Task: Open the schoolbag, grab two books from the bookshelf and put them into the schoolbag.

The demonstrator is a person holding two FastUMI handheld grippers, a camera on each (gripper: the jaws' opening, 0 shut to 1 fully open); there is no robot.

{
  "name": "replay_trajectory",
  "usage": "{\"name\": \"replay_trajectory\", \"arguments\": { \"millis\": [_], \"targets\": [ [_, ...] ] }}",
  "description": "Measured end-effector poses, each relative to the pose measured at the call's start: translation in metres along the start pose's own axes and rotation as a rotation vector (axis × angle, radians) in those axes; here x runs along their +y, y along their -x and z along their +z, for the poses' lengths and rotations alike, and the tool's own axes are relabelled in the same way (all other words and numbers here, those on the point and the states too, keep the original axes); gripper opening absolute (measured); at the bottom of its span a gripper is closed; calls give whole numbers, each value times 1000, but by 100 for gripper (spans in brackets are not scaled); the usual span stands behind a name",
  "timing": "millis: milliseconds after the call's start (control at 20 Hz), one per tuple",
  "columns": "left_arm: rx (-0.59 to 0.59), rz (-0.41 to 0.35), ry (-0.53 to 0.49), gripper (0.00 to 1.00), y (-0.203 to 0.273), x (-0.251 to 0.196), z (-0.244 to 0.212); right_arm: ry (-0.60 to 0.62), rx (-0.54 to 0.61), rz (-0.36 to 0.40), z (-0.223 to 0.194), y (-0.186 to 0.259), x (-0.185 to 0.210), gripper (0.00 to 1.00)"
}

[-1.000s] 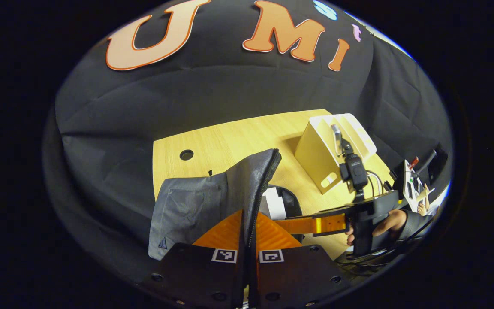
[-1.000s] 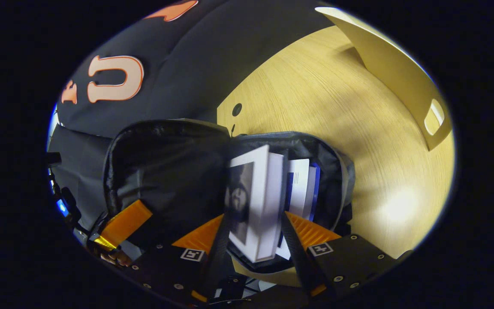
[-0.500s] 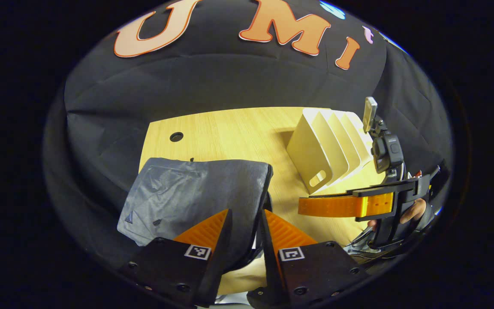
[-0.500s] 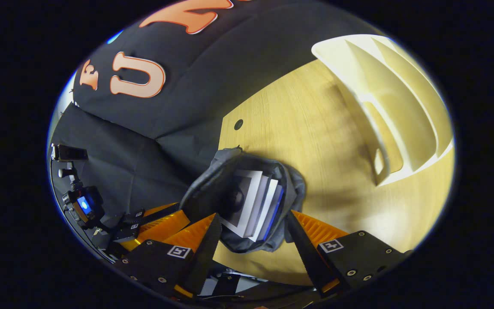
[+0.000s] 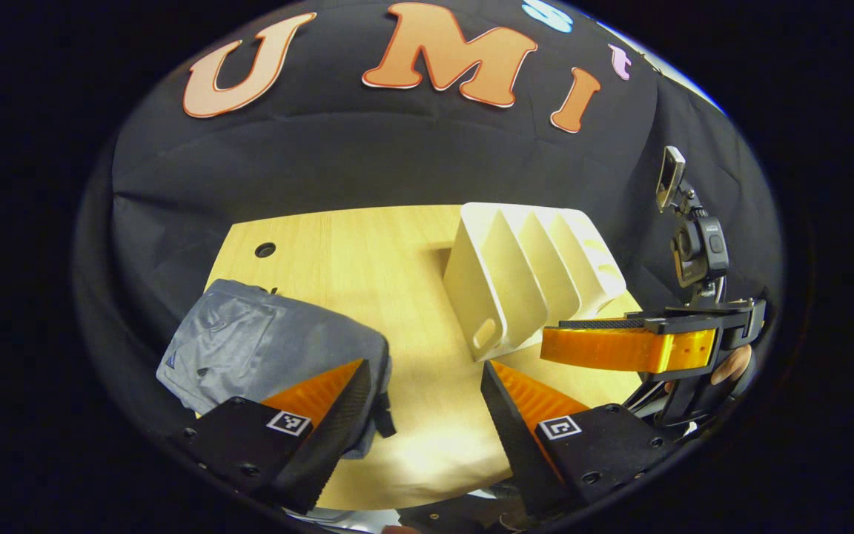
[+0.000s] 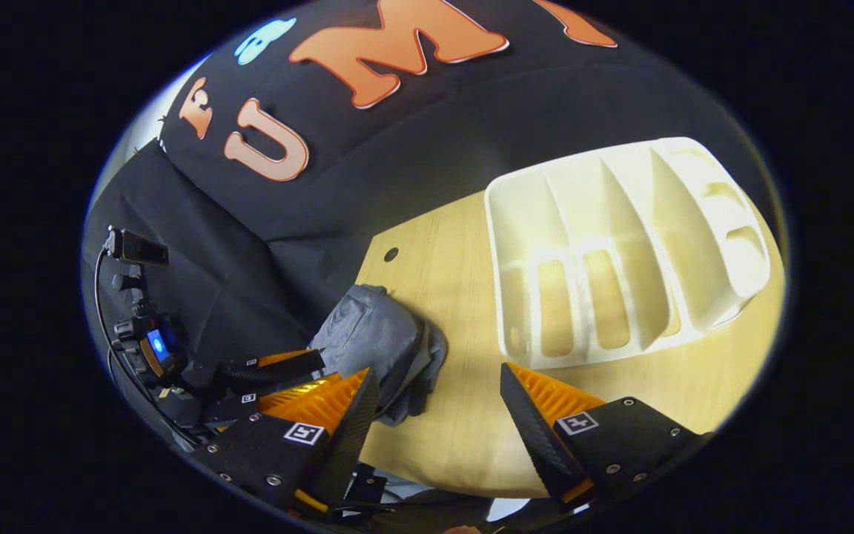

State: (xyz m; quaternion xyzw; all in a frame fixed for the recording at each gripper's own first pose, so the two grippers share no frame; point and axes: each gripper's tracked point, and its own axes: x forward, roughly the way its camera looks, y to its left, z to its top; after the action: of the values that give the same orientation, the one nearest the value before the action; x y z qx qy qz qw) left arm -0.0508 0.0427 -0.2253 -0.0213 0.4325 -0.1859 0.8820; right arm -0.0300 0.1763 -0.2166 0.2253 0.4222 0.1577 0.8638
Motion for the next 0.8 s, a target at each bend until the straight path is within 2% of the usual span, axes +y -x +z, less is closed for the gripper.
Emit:
{"name": "replay_trajectory", "arguments": {
  "millis": [150, 400, 600, 650, 800],
  "targets": [
    [-96, 16, 20, 96, 0, -37, 16, 59, -80, -35, 28, 28, -24, 98],
    [-338, 51, 34, 96, 23, -102, 60, 167, -238, -74, 75, 93, -52, 98],
    [-538, 105, 54, 95, 54, -111, 55, 290, -392, -93, 108, 140, -56, 97],
    [-596, 145, 48, 96, 66, -107, 53, 315, -435, -97, 116, 151, -56, 97],
    [-685, 185, 51, 95, 98, -114, 47, 358, -477, -125, 119, 160, -52, 97]
  ]
}}
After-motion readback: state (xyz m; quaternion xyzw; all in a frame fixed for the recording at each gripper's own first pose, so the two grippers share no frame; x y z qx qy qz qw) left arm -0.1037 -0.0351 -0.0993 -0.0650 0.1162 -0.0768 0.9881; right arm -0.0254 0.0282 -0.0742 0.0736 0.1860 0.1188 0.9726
